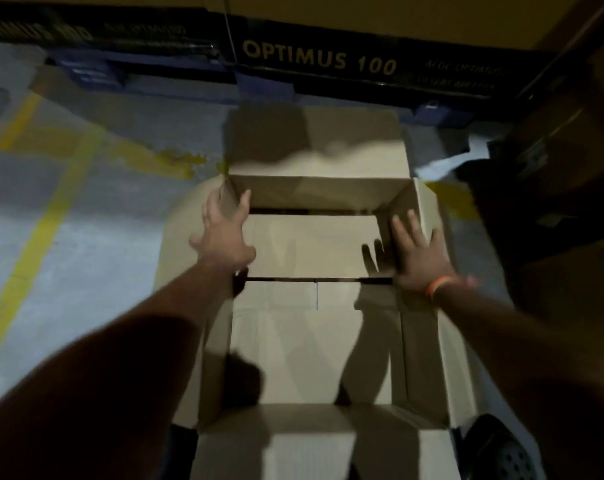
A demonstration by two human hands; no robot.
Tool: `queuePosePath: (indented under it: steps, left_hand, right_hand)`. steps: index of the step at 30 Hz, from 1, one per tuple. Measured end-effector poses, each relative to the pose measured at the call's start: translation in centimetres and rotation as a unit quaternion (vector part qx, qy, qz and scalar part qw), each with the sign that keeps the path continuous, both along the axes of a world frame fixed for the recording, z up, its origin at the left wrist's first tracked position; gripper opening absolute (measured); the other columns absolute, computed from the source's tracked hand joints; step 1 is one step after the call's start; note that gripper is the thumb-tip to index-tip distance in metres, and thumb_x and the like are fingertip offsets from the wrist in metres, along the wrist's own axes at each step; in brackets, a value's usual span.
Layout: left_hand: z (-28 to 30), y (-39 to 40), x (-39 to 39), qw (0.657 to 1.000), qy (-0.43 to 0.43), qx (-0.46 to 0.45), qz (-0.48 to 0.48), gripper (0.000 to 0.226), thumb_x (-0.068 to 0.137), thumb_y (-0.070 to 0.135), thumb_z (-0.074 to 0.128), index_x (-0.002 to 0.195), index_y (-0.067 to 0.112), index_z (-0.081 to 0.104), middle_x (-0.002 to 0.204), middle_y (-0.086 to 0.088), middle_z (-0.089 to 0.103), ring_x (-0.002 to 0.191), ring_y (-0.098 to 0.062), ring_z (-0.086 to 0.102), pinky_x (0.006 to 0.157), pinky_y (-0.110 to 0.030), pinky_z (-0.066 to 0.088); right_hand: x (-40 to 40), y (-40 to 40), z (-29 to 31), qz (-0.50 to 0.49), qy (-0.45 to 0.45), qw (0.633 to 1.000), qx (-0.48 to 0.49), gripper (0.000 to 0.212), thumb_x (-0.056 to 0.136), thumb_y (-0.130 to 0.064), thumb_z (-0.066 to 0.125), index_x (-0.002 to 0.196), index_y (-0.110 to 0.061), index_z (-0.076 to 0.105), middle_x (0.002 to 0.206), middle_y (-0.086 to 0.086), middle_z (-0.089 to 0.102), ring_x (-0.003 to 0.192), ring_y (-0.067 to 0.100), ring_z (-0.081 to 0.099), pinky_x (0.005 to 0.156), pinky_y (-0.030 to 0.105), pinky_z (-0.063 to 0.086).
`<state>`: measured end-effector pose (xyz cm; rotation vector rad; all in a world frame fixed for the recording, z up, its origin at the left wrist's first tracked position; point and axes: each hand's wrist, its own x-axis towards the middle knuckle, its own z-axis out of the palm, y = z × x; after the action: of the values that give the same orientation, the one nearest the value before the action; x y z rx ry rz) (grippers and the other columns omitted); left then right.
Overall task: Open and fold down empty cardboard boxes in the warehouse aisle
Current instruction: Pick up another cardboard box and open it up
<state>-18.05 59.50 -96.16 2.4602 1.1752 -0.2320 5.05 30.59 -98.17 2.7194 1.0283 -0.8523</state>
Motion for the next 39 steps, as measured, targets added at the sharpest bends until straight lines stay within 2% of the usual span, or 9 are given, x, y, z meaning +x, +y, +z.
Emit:
queuePosePath:
  steps: [3,6,11,16,24,31,35,37,39]
  left_hand:
    - [-1.5,-7.0,-7.4,0.996,0.030,0.026,0.074,0.078,0.086,0.013,0.069,0.148,0.049,0.040,0.167,-0.007,-0.009,0.152,-0.039,0.011,0.109,-0.064,0.033]
    - [-1.3,-9.4,-11.7,0.989,0.094,-0.055,0.100,0.065,0.095,0.016,0.057,0.154,0.036,0.039,0.155,-0.018,0.035,0.133,-0.040,0.049,0.109,-0.047,0.045]
    - [6.1,-8.8,-11.1,0.992,-0.015,-0.083,0.092,0.078,0.089,-0.001,0.051,0.157,0.033,0.036,0.129,-0.021,0.064,0.113,-0.042,0.062,0.098,-0.042,0.051]
    - [14.5,-10.0,-12.2,0.997,-0.039,-0.063,0.033,0.086,0.086,-0.007,0.049,0.159,0.033,0.029,0.120,-0.016,0.070,0.106,-0.039,0.064,0.085,-0.034,0.050]
    - [23.3,-11.0,-17.0,0.987,-0.104,-0.089,0.082,0.071,0.094,0.001,0.049,0.155,0.035,0.039,0.142,-0.015,0.059,0.121,-0.038,0.059,0.101,-0.038,0.051]
    - [25.2,-10.6,-17.1,0.979,-0.153,-0.091,0.099,0.078,0.092,-0.009,0.040,0.153,0.040,0.041,0.148,-0.012,0.054,0.099,-0.036,0.066,0.077,-0.035,0.056]
    - [26.5,-10.5,-16.4,0.972,-0.183,-0.104,0.101,0.080,0.093,-0.012,0.039,0.153,0.042,0.039,0.150,-0.007,0.052,0.092,-0.021,0.065,0.065,-0.030,0.055]
    - [27.0,-10.5,-16.1,0.970,-0.193,-0.110,0.098,0.082,0.093,-0.012,0.041,0.153,0.043,0.038,0.151,-0.006,0.051,0.088,-0.016,0.063,0.060,-0.026,0.052]
    - [27.4,-10.5,-15.9,0.970,-0.200,-0.107,0.088,0.085,0.091,-0.013,0.042,0.152,0.045,0.037,0.150,-0.005,0.053,0.081,-0.012,0.061,0.066,-0.033,0.056]
  right_hand:
    - [-8.9,-7.5,-1.1,-0.004,-0.035,0.999,0.021,0.097,0.088,-0.007,0.047,0.156,-0.044,-0.012,0.161,-0.012,-0.029,0.152,0.043,-0.003,0.115,0.062,0.033]
    - [-13.9,-11.4,-1.3,-0.054,-0.007,0.998,0.009,0.099,0.085,0.020,0.035,0.160,-0.039,0.008,0.158,-0.011,-0.031,0.150,0.029,-0.022,0.123,0.049,0.009]
    - [-16.0,-9.1,4.9,0.010,-0.092,0.996,0.008,0.087,0.089,0.010,0.039,0.161,-0.024,0.004,0.166,0.011,-0.020,0.150,0.042,-0.020,0.117,0.055,-0.008]
    - [-19.9,-4.6,9.6,0.033,0.063,0.993,0.099,0.069,0.090,-0.014,0.057,0.152,-0.029,0.031,0.152,0.004,0.041,0.137,0.027,0.039,0.115,0.041,0.035]
    - [-27.1,-1.9,12.9,0.080,0.229,0.968,-0.058,0.064,0.075,-0.062,0.062,0.125,-0.026,0.047,0.134,0.001,0.047,0.116,0.031,0.052,0.099,0.055,0.045]
    - [-25.0,-0.7,17.7,0.044,0.292,0.945,-0.141,0.031,0.094,-0.030,0.056,0.119,-0.013,0.062,0.113,0.007,0.061,0.100,0.025,0.058,0.091,0.044,0.049]
    - [-23.0,1.1,17.5,0.048,0.218,0.973,-0.055,0.053,0.096,-0.030,0.059,0.144,-0.012,0.047,0.137,0.015,0.056,0.123,0.033,0.056,0.100,0.040,0.048]
    - [-21.8,2.2,17.6,0.055,0.063,0.994,0.067,0.059,0.091,-0.026,0.062,0.146,-0.016,0.041,0.132,0.013,0.055,0.119,0.031,0.055,0.098,0.042,0.049]
    - [-20.8,3.6,17.7,0.073,-0.120,0.970,0.199,0.067,0.080,-0.022,0.066,0.142,-0.015,0.040,0.128,0.011,0.048,0.116,0.030,0.048,0.095,0.041,0.047]
